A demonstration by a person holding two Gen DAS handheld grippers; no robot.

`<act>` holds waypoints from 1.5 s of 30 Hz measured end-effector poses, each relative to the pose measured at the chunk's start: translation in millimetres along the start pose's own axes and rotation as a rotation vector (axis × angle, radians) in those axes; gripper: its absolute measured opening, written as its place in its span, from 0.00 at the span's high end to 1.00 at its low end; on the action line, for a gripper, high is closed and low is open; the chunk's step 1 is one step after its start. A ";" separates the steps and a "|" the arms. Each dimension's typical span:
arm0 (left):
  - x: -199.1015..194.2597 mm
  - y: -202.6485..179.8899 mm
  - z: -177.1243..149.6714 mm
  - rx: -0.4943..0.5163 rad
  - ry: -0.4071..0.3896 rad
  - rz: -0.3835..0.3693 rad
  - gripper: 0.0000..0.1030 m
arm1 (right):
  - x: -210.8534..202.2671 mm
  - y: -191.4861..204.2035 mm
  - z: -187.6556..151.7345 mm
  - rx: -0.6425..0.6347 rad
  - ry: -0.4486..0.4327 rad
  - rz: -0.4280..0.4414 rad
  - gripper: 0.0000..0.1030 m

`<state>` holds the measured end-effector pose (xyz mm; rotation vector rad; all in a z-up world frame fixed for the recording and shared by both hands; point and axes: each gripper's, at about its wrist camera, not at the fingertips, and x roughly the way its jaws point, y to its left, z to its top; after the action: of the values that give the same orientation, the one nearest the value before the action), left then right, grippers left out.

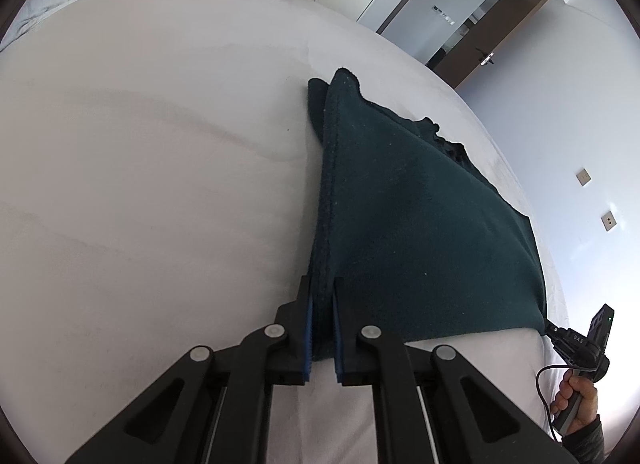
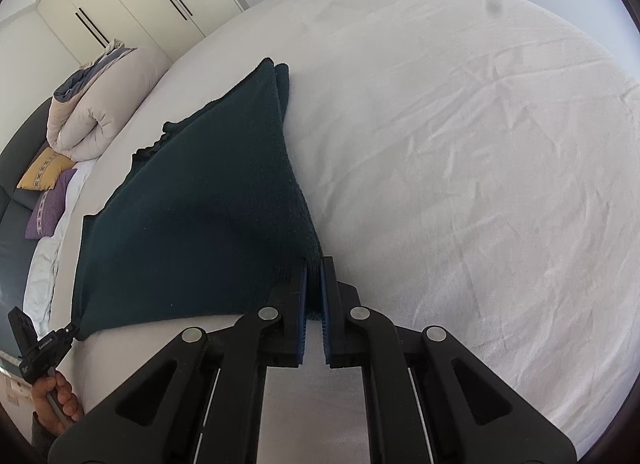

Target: Fold small clothes

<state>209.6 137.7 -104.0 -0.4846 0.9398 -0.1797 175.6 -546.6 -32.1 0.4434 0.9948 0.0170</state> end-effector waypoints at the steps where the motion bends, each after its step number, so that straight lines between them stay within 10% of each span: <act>1: 0.3 -0.7 0.4 0.002 0.000 0.002 0.92 | 2.8 -2.0 0.1 0.003 0.008 0.011 0.95; 6: -3.1 -2.5 -1.3 -0.003 -0.001 -0.006 0.92 | 5.9 -9.0 11.3 0.036 0.039 0.061 0.89; 11: -36.3 -21.8 0.1 0.058 -0.069 0.079 0.91 | -20.5 -14.7 14.4 0.109 -0.051 0.044 0.45; 16: -36.2 -76.1 31.4 0.218 -0.147 0.098 0.80 | -43.2 5.9 28.7 0.128 -0.146 0.147 0.42; 21: 36.5 -139.5 44.6 0.344 -0.061 0.056 0.72 | 22.9 98.2 31.2 0.033 0.094 0.472 0.42; 25: 80.2 -145.6 13.4 0.358 0.026 0.089 0.72 | 93.6 149.9 4.4 0.041 0.263 0.574 0.46; 28: 73.9 -116.0 -0.4 0.289 0.013 0.026 0.78 | 108.1 134.5 -4.0 0.089 0.234 0.554 0.69; 31: 63.2 -94.3 2.9 0.228 0.022 0.028 0.95 | 97.9 93.4 4.1 0.171 0.191 0.588 0.70; 39: 22.1 -44.1 -4.4 0.071 0.008 0.009 0.96 | 34.1 -43.5 26.2 0.432 -0.055 0.397 0.71; 41: 6.2 -47.6 -2.1 0.088 -0.026 0.048 0.86 | 12.0 -51.4 28.7 0.435 -0.109 0.311 0.65; 45: -15.0 -72.3 21.9 0.141 -0.131 0.023 0.25 | 1.5 -16.2 41.4 0.357 -0.121 0.381 0.53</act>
<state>222.9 86.5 -47.9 -0.3509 0.7985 -0.1894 207.1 -575.6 -20.1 0.9472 0.7826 0.1549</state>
